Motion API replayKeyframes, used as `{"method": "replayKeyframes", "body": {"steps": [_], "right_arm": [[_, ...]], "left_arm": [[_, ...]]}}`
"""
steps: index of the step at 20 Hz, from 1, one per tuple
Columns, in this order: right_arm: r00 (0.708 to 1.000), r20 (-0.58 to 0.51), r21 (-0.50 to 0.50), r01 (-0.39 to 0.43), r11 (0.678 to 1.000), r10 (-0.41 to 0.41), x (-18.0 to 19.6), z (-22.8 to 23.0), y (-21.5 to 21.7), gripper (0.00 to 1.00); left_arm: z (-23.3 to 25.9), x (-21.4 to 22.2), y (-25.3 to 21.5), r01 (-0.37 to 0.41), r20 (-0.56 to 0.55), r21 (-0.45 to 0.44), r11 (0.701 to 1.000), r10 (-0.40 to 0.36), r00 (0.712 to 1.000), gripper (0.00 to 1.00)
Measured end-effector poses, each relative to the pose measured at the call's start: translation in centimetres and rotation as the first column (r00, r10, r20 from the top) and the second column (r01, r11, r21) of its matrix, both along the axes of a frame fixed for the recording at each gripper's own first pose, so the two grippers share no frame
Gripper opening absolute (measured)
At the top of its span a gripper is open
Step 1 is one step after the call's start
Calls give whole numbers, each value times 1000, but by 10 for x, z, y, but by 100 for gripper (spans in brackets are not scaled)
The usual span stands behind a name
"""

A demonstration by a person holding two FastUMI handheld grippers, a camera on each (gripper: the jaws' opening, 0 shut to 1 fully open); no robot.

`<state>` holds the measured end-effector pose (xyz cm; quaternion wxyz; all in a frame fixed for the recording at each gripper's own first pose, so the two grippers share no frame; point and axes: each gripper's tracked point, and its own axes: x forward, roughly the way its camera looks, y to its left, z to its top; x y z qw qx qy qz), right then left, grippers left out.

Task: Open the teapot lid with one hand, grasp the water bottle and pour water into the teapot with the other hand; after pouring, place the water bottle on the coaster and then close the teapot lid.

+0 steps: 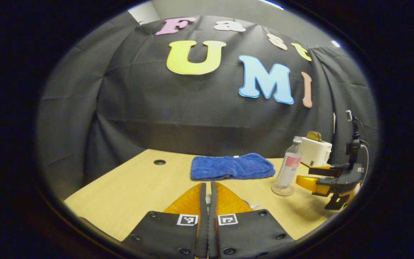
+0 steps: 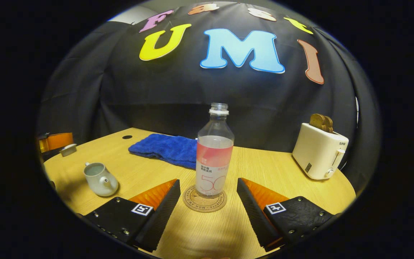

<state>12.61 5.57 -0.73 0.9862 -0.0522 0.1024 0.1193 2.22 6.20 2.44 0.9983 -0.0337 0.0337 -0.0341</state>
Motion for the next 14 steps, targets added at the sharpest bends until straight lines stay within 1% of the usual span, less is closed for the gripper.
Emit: {"method": "replayKeyframes", "body": {"steps": [1, 3, 7, 10, 14], "right_arm": [[1000, 17, 1, -6, 1000, 6, -7, 5, 2, 98], [999, 51, -1, -9, 1000, 9, -21, 16, 4, 98], [995, 98, 1, -16, 1000, 16, -45, 26, 10, 98], [994, 111, 2, -23, 1000, 22, -55, 29, 11, 97], [993, 118, 12, -23, 1000, 21, -62, 30, 7, 96]], "left_arm": [[-1, 4, -6, 11, -2, 6, 1000, -11, 1000, 7], [-5, 12, -15, 25, -10, 20, 999, -25, 1000, 6], [-16, 24, -33, 47, -30, 19, 999, -46, 999, 6], [-23, 31, -43, 53, -41, 27, 998, -52, 998, 6], [-37, 36, -51, 54, -66, 65, 996, -49, 997, 7]]}}
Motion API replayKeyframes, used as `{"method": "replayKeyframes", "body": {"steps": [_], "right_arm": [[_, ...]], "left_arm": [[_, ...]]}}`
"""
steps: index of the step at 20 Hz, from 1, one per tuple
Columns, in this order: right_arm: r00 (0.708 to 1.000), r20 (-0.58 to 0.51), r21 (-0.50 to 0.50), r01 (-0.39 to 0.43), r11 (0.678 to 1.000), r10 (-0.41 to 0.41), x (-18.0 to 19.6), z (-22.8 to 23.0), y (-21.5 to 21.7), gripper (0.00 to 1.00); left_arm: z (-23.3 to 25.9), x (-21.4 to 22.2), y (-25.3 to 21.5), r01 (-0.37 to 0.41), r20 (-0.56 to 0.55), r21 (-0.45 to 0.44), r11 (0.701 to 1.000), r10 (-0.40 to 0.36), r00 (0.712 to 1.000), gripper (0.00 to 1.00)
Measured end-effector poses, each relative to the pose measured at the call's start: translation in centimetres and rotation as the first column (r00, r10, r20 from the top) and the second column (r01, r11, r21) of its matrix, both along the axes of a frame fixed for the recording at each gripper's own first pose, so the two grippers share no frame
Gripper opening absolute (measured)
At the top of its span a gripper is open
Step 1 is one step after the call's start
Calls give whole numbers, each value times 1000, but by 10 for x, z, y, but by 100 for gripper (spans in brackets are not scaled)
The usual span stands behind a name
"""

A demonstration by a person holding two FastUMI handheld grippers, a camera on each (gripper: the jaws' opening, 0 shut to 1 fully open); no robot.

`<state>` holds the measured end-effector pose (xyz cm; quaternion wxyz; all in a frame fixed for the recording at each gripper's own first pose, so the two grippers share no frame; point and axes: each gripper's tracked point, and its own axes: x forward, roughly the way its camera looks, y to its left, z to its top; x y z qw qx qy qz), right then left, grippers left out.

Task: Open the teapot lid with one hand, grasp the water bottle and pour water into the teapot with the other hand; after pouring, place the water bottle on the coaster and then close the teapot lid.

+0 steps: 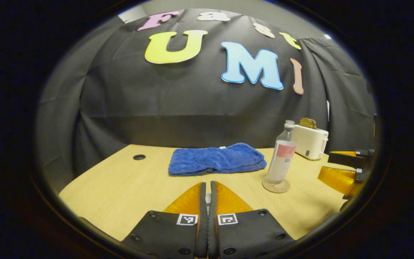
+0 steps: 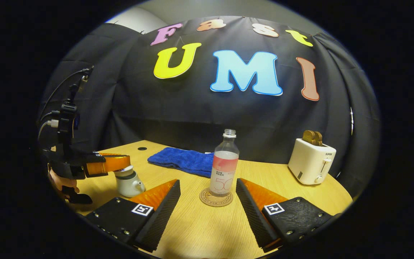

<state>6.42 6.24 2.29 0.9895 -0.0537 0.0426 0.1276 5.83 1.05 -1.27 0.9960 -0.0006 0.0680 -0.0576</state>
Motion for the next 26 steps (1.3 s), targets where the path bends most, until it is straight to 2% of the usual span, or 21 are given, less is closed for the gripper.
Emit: {"method": "replayKeyframes", "body": {"steps": [13, 15, 17, 19, 26], "right_arm": [[999, -37, 59, 32, 998, -30, 2, -10, -19, 96], [999, -35, 59, 36, 998, -34, 1, -9, -20, 96], [999, -34, 61, 38, 997, -36, 0, -9, -21, 96], [999, -34, 59, 41, 997, -39, 0, -10, -22, 96], [998, -25, 78, 59, 995, -57, -11, -9, -20, 96]], "left_arm": [[-12, 10, 0, -21, -6, 49, 999, 21, 1000, 6], [-14, 5, -1, -18, -12, 52, 998, 19, 1000, 16], [-15, 5, -1, -23, -6, 62, 998, 23, 1000, 16], [-14, 4, -2, -26, -7, 74, 997, 26, 1000, 24], [2, -19, -6, -23, 31, 34, 999, 22, 999, 24]]}}
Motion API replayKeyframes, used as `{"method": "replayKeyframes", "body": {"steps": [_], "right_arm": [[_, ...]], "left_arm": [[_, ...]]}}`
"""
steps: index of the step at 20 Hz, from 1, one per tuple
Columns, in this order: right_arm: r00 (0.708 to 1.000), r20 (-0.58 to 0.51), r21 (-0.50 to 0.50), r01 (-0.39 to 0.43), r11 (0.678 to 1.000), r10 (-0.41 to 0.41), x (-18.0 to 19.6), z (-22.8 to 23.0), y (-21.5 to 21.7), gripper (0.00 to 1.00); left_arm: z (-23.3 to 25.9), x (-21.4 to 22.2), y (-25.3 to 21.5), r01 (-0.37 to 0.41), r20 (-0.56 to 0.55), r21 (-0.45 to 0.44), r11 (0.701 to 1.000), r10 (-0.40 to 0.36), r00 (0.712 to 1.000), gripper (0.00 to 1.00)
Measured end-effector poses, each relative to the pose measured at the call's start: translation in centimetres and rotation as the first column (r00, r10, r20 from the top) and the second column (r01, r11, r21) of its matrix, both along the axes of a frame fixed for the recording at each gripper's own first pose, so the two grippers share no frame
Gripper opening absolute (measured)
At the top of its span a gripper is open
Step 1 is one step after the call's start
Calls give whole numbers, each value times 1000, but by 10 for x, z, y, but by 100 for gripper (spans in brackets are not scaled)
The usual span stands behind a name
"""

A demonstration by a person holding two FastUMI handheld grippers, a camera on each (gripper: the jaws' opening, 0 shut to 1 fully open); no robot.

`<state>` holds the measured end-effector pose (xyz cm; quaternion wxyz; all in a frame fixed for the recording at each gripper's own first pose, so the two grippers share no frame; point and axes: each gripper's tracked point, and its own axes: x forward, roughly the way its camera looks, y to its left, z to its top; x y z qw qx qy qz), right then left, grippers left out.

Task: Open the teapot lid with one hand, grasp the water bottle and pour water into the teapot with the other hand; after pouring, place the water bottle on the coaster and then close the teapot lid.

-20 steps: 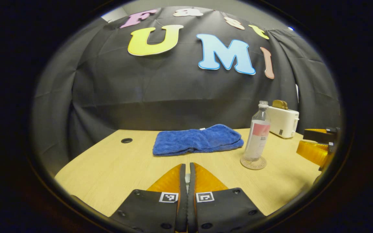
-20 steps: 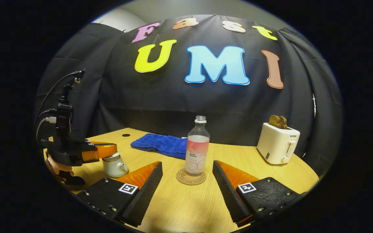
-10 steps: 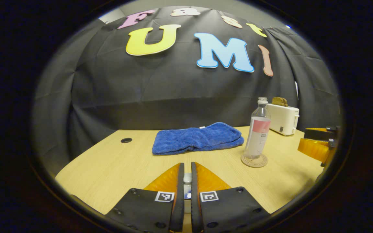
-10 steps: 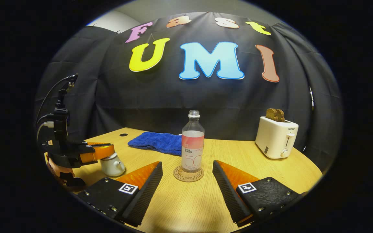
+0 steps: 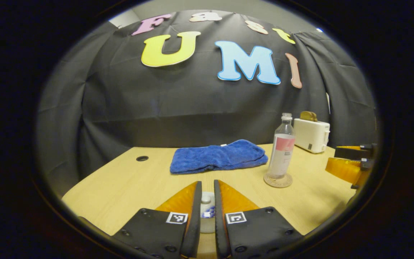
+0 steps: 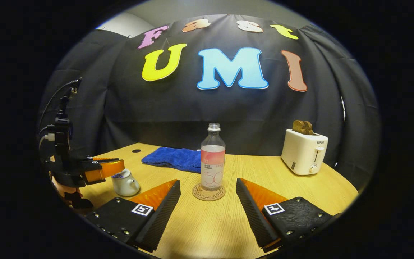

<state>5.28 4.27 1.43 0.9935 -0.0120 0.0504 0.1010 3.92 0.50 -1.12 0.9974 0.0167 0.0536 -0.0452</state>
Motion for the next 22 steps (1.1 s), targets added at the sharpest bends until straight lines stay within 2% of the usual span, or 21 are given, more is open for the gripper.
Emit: {"method": "replayKeyframes", "body": {"steps": [6, 13, 22], "right_arm": [[999, 29, 35, 40, 999, -41, -28, -3, 2, 96], [995, 40, 52, 86, 995, -88, -63, -17, -3, 96], [988, 61, 52, 140, 989, -143, -81, -36, -19, 96]], "left_arm": [[17, -45, -15, 17, 49, -35, 999, -15, 999, 24], [-3, -87, -32, 25, 54, -65, 998, -22, 998, 23], [-26, -105, -30, -9, 54, -80, 997, 14, 998, 23]]}}
